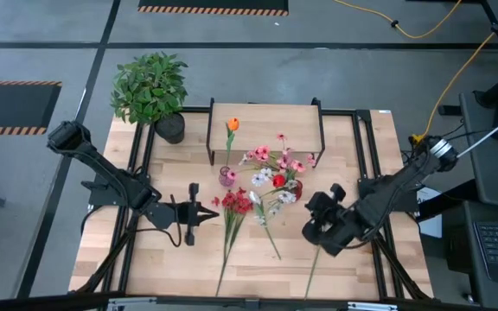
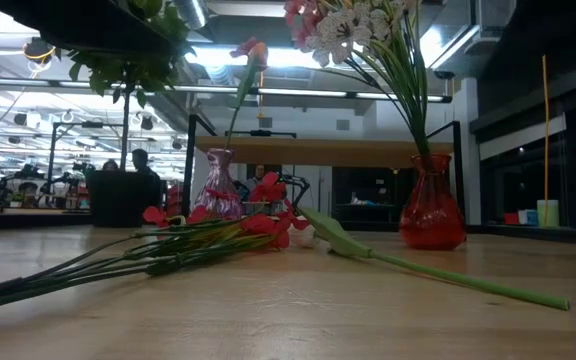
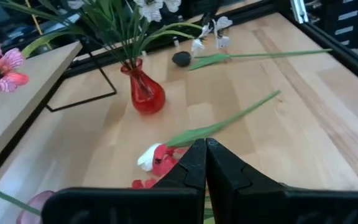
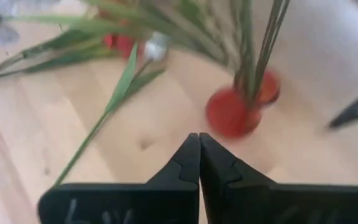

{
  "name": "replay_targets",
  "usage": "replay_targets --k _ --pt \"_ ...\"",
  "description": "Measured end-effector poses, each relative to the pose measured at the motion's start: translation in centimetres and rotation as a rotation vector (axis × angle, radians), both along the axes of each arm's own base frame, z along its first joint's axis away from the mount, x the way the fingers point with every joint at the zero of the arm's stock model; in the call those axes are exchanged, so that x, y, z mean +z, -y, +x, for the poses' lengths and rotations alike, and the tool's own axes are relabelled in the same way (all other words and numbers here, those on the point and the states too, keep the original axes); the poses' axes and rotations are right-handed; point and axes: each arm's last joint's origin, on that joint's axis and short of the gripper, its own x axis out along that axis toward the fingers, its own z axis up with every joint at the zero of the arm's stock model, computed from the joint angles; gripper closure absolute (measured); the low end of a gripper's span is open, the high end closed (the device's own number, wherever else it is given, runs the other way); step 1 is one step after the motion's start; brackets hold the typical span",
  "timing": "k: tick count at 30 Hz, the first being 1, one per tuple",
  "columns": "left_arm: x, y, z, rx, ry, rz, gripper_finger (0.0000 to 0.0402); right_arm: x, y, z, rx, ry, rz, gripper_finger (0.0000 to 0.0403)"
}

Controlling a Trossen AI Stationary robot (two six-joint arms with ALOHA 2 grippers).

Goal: Pick and place flowers into a vace then onto a shelf
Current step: Put the black tulip into the purple vase

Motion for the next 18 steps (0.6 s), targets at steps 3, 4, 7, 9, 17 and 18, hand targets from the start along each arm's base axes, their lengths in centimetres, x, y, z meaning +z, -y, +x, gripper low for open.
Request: replay_targets --k 3,4,7,9,17,18 --pt "0.0 0.0 0.0 -0.022 -0.008 0.013 0.0398 0.0 -1.3 0.6 -0.063 -0.055 0.063 0.0402" --pt "0.0 0.1 0.0 -0.028 -0.009 0.021 0.0397 0.1 -1.8 0.7 -0.084 -0.065 0.087 0.0401" --pt "0.0 0.1 0.0 -0.03 -0.01 0.028 0.0396 -0.1 -3.0 0.9 -0.138 -0.111 0.147 0.04" --pt "0.0 0.1 0.0 -0.031 -0.01 0.028 0.0398 -0.4 -4.0 1.0 -0.171 -0.133 0.202 0.04" --pt "0.0 0.1 0.0 -0.03 -0.01 0.028 0.0396 -1.8 -6.8 -0.4 -0.368 -0.275 0.321 0.0399" --pt "0.0 0.1 0.0 -0.03 -0.01 0.028 0.0396 -2.1 -7.1 -0.6 -0.388 -0.277 0.319 0.0399"
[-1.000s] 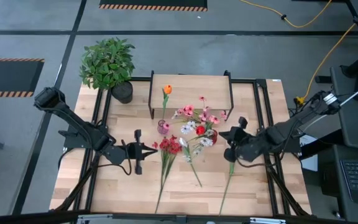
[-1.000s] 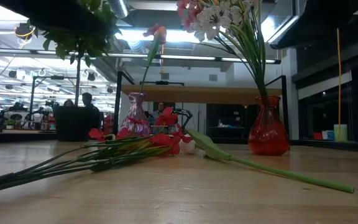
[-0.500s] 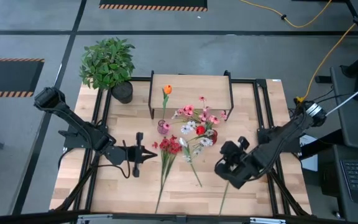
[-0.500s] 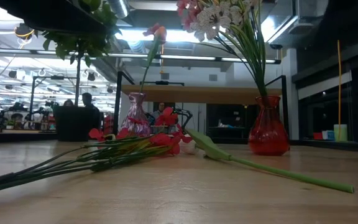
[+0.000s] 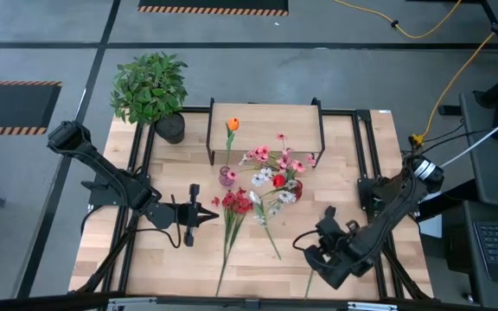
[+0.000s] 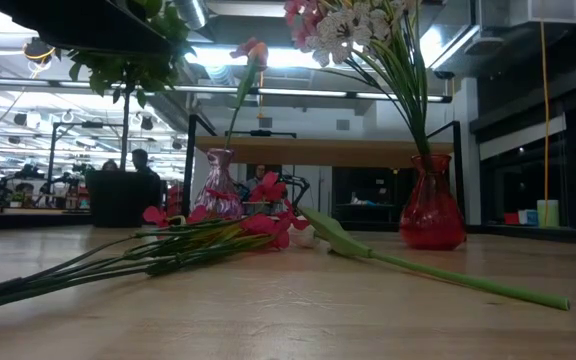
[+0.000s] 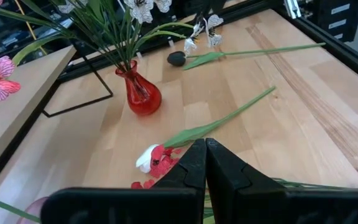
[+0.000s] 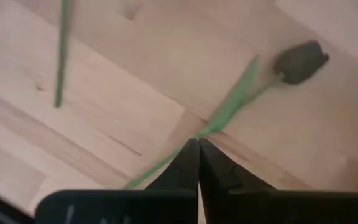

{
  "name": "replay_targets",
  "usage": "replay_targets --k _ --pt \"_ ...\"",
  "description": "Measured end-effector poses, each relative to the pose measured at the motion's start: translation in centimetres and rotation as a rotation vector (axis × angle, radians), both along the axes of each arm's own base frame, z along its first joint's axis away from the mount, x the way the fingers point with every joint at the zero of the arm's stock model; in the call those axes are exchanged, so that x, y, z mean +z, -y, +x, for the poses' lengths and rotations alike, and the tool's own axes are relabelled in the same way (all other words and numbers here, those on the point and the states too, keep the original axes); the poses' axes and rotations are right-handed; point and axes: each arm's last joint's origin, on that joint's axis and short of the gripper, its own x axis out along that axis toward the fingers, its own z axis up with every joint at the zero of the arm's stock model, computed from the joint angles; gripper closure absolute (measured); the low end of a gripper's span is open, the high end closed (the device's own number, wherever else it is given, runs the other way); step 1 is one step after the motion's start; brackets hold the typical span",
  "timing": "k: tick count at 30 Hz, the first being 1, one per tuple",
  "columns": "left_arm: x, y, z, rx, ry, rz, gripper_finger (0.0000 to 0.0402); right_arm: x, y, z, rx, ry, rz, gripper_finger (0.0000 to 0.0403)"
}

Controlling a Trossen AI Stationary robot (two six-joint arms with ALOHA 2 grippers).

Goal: Pick and place flowers into a vace then onto a shelf
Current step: Put the black tulip into the purple vase

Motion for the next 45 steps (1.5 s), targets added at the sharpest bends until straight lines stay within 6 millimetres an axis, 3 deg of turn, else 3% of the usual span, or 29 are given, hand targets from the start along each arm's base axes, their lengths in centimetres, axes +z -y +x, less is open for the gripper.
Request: replay_targets --k 10,21,26,31,45 --pt "0.0 0.0 0.0 0.001 0.003 -0.004 0.0397 -2.1 -1.1 -0.3 -0.058 0.018 -0.078 0.0388" --pt "0.0 0.0 0.0 0.014 0.006 -0.039 0.0399 -2.3 -1.0 -0.3 -0.151 0.042 -0.096 0.0267" --pt "0.0 0.0 0.0 0.014 0.006 -0.04 0.0397 -3.5 -1.3 -0.1 -0.173 0.025 -0.125 0.0235" --pt "0.0 0.0 0.0 0.018 0.007 -0.049 0.04 -4.8 -1.8 -0.1 -0.244 -0.055 -0.1 0.0229" --pt "0.0 0.0 0.0 0.019 0.007 -0.052 0.04 -8.0 -2.7 0.2 -0.335 -0.023 -0.184 0.0232"
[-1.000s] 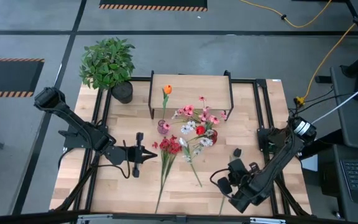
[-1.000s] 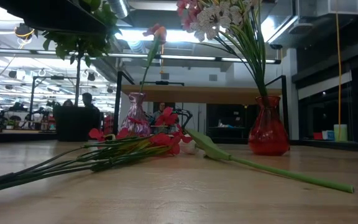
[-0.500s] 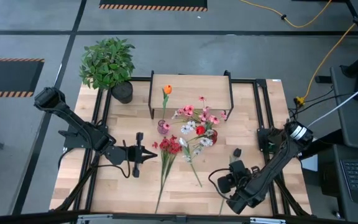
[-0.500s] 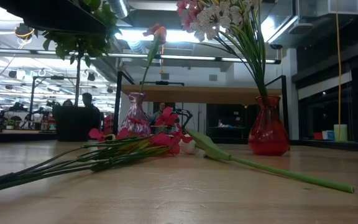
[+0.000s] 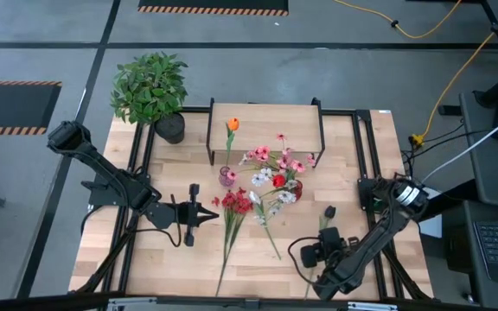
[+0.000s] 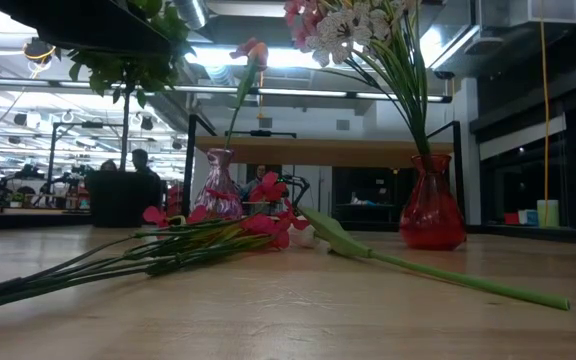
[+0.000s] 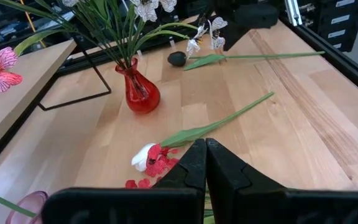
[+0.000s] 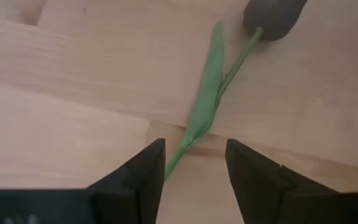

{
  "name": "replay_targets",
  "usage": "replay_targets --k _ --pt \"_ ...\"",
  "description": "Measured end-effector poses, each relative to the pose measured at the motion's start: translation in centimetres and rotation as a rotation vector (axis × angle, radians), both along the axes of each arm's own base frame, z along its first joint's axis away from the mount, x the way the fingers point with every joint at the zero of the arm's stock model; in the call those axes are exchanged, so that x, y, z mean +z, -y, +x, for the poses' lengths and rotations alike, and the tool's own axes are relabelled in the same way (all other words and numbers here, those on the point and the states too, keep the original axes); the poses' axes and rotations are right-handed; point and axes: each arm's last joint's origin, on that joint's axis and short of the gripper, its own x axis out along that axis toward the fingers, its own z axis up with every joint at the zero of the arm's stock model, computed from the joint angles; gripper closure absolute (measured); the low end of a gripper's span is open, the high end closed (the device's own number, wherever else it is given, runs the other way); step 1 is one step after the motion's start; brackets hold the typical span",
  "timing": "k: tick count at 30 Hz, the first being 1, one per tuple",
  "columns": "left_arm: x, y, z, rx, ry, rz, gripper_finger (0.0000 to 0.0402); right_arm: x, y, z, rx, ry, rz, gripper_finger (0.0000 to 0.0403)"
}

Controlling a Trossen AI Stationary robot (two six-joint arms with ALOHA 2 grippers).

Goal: Pick and place flowers into a vace then onto a shelf
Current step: Put the black tulip into the purple vase

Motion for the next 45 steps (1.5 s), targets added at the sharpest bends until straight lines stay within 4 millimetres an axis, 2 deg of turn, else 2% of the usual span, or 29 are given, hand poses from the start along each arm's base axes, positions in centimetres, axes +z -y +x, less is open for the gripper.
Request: replay_targets --k 12,22,30,35,39,45 --pt "0.0 0.0 0.0 0.0 0.0 0.0 0.0396 -1.1 0.7 1.1 -0.055 0.003 -0.03 0.0232" --pt "0.0 0.0 0.0 0.0 0.0 0.001 0.0397 -1.3 0.7 1.0 -0.066 -0.017 -0.018 0.0232" --pt "0.0 0.0 0.0 0.0 0.0 0.001 0.0394 -4.0 1.8 0.2 -0.057 0.039 -0.008 0.0232" --pt "0.0 0.0 0.0 0.002 0.0 0.001 0.0394 -4.2 2.0 0.2 -0.046 0.047 -0.022 0.0236" --pt "0.0 0.0 0.0 0.003 0.0 0.002 0.0397 -4.2 1.9 0.2 -0.04 0.044 -0.023 0.0272" --pt "0.0 0.0 0.0 0.004 0.001 0.001 0.0399 -4.2 2.1 0.2 -0.023 0.034 -0.036 0.0386"
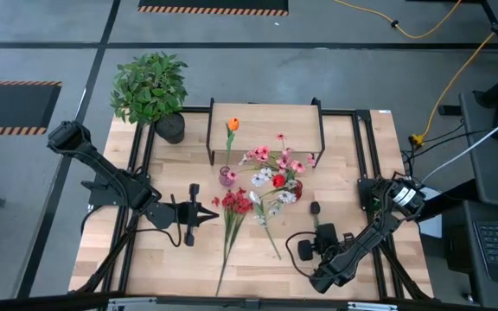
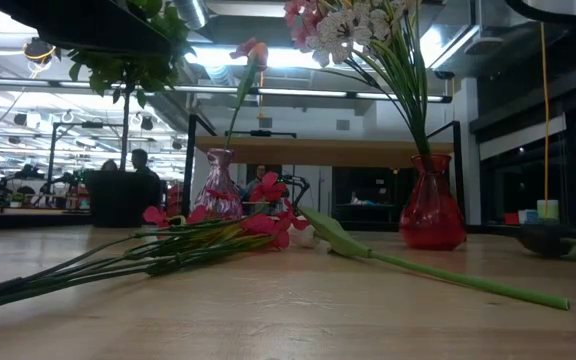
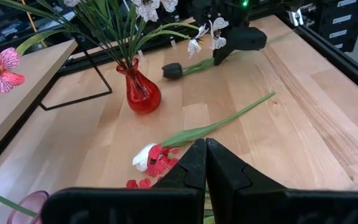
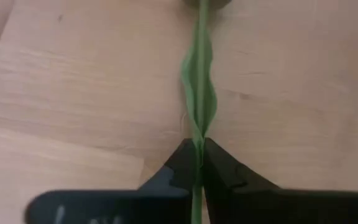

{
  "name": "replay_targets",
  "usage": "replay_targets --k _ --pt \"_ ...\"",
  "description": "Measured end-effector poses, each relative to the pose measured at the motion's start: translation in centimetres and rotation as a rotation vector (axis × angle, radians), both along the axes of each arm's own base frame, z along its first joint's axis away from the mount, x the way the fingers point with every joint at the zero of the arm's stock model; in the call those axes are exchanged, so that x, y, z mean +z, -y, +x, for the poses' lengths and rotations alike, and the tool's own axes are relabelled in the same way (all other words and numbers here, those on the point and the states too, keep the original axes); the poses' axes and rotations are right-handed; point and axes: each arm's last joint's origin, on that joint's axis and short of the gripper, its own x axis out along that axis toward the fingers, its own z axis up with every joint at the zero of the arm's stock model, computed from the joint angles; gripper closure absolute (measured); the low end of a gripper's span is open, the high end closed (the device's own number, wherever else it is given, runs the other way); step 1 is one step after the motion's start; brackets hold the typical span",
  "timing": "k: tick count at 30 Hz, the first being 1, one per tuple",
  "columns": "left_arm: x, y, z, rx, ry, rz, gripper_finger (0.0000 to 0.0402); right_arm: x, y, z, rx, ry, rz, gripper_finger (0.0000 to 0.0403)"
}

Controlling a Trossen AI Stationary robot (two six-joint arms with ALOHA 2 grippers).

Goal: Pick and place flowers into a vace then onto a shelf
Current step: Put the black tulip into the purple vase

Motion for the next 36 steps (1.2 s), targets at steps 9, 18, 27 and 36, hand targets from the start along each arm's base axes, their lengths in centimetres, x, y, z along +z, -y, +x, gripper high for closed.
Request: replay_targets --k 9,18,27,36 --pt "0.0 0.0 0.0 0.0 0.001 0.0 0.0399 2.4 -0.9 0.8 0.14 -0.071 0.027 0.0396" --pt "0.5 0.1 0.2 0.0 0.044 -0.03 0.0394 6.5 -1.4 1.4 0.465 -0.117 0.036 0.0399" --pt "0.5 0.1 0.2 0.0 0.044 -0.031 0.0398 10.4 -1.3 1.5 0.749 -0.044 0.042 0.0399" --pt "0.6 0.2 0.2 0.0 0.062 -0.044 0.0396 13.2 -2.1 3.2 1.155 0.13 -0.014 0.04"
